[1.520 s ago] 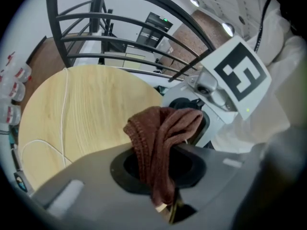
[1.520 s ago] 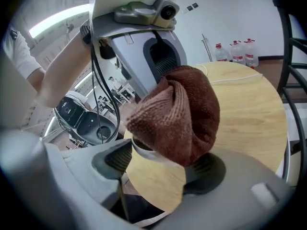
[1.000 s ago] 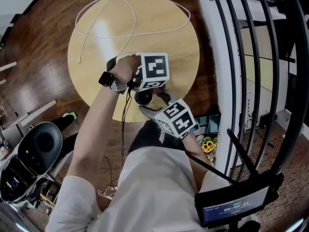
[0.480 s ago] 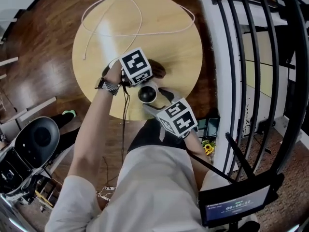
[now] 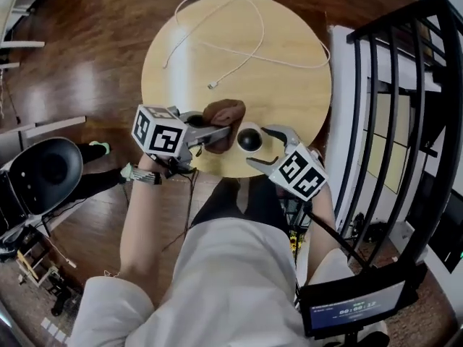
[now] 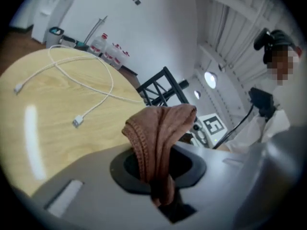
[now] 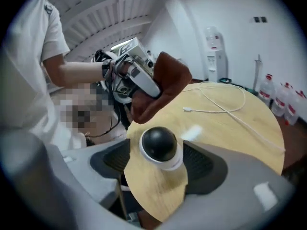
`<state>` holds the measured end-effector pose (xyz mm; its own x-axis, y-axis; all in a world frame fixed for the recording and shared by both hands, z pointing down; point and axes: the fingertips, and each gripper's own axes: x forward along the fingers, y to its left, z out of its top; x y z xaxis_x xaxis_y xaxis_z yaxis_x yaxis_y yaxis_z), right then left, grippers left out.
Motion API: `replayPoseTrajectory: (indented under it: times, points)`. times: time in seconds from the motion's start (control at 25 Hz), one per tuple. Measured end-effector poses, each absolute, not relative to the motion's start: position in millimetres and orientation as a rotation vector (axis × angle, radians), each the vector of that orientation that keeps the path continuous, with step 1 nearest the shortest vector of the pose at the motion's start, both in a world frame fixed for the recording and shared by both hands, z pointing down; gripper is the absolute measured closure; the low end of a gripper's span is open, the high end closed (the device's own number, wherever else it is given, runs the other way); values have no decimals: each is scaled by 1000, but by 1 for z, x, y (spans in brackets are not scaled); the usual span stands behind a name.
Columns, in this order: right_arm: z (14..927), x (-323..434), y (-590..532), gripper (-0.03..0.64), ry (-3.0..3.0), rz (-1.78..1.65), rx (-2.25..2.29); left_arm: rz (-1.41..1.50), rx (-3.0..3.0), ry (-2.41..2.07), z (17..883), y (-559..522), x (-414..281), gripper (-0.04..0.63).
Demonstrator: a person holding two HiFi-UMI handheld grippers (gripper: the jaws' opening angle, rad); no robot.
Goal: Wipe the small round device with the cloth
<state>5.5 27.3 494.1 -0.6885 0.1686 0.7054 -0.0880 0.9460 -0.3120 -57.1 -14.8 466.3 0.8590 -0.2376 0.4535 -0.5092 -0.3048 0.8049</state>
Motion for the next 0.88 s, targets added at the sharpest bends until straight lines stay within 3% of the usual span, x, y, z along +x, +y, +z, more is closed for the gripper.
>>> replayPoseTrajectory:
  times: [0.4, 0.88]
  points:
    - [510, 7, 28, 272, -2119, 108, -254, -4, 1747, -548, 500, 14, -22, 520]
    - [514, 5, 22, 310, -2175, 69, -79, 17, 1728, -703, 530, 7, -37, 522]
